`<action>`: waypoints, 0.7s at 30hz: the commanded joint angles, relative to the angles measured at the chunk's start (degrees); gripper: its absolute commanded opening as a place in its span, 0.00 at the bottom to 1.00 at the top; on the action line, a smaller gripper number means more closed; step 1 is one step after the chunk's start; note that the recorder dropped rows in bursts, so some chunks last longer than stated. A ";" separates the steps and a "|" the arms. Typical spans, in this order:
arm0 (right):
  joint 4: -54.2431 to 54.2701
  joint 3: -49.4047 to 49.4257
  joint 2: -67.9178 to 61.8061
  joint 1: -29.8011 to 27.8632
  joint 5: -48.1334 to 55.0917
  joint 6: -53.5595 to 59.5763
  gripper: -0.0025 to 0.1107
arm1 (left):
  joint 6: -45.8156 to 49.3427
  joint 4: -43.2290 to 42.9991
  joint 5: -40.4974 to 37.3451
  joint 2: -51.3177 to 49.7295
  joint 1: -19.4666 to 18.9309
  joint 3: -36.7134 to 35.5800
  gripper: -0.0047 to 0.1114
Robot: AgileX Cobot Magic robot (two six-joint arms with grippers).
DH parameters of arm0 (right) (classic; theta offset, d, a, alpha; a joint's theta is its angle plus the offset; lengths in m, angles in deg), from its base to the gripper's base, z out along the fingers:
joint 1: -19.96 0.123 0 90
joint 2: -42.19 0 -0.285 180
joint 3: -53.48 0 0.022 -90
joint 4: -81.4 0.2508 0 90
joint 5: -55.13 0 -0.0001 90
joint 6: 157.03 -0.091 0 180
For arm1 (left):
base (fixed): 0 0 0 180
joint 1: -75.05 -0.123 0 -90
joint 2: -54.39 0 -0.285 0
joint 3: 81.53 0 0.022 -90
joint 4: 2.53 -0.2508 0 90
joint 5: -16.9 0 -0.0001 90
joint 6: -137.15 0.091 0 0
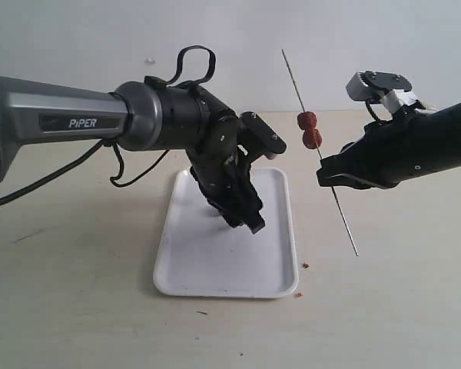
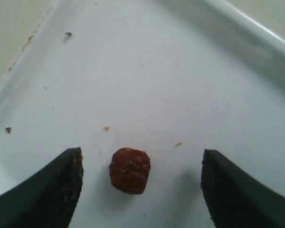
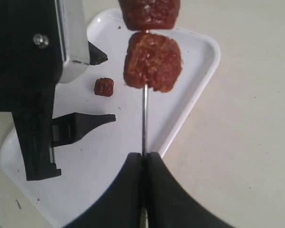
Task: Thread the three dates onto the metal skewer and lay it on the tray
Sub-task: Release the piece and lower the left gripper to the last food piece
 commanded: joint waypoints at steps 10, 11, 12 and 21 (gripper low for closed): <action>-0.07 -0.42 0.56 -0.09 0.31 -0.06 0.02 | -1.05 0.25 0.52 -1.64 0.23 0.19 0.44; -0.07 -0.42 0.56 -0.09 0.31 -0.06 0.02 | -1.05 0.25 0.47 -1.64 0.23 0.19 0.44; -0.07 -0.42 0.56 -0.09 0.31 -0.06 0.02 | -1.05 0.25 0.12 -1.64 0.23 0.19 0.45; -0.07 -0.42 0.56 -0.09 0.31 -0.06 0.02 | -1.05 -0.17 -1.33 -1.64 0.00 0.19 0.48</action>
